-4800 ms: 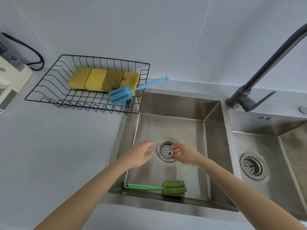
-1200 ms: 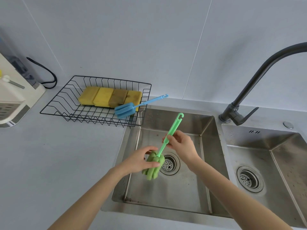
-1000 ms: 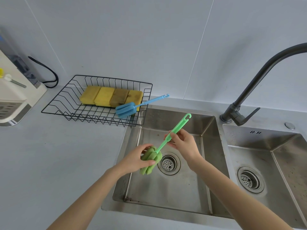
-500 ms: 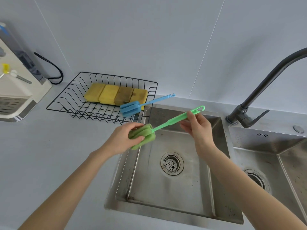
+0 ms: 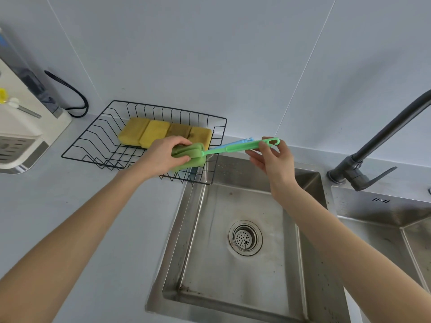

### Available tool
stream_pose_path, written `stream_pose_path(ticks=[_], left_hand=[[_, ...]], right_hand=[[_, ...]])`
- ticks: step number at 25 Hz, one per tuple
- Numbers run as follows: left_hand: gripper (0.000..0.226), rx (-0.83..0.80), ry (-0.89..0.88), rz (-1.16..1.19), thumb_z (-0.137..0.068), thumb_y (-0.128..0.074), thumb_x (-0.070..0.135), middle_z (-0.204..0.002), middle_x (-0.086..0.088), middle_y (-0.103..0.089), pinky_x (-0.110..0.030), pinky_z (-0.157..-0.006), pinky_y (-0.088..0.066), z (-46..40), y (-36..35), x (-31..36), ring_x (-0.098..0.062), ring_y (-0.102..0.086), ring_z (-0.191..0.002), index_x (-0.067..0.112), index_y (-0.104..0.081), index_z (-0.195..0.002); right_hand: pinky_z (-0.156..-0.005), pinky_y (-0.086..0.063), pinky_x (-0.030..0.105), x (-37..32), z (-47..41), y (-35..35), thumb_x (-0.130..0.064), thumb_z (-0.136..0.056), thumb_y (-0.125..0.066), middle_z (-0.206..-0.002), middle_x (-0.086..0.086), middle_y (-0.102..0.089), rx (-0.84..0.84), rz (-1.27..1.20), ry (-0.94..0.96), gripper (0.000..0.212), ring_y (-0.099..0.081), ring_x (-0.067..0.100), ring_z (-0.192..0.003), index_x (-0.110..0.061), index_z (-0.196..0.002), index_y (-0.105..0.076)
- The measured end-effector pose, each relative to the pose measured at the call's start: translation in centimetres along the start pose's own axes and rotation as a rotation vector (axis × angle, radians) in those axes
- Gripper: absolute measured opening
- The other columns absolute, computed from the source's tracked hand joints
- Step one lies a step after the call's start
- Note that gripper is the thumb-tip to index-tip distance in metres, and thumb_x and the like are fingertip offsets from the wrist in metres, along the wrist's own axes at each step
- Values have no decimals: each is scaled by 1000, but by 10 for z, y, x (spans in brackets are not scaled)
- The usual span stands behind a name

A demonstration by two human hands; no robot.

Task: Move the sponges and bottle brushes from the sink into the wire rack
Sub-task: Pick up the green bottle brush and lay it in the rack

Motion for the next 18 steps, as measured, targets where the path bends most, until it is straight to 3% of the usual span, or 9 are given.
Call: stream_pose_path(ticks=[4,9,18], left_hand=[[37,-82,47,-40,-79,-66,15,-120,-7,-61,-24,-87,-37,-19,-17,-25,-21,-54,-110,12,-57,-115],[34,-206,110,-23,-78,-68,15,-120,-7,-62,-27,-95,-40,-30,-40,-52,-21,-55,-114,13,-59,-111],[30,-294,109,-158,-74,-72,15,-109,-9,-61,-33,-85,-41,-44,-64,-68,-25,-56,-104,9,-59,-101]], right_hand=[[-59,-57,12,15,-16,-10,-9,-94,-48,-83,-3,-65,-24,59,-23,13,-70,2,-59,-19,-86,-51],[-60,-58,15,40,-34,-13,-11,-93,-50,-89,5,-67,-23,199,-76,4,-68,9,-69,-15,-94,-50],[-59,-58,16,63,-46,-12,-12,-92,-53,-94,7,-68,-3,310,-131,18,-68,9,-68,-22,-78,-47]])
Point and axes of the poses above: each hand's wrist, its own z-axis away from the middle knuckle, its own y-axis out of the back of the hand, x = y × z, the point moved 9 cm from there along -z, towards the middle knuckle
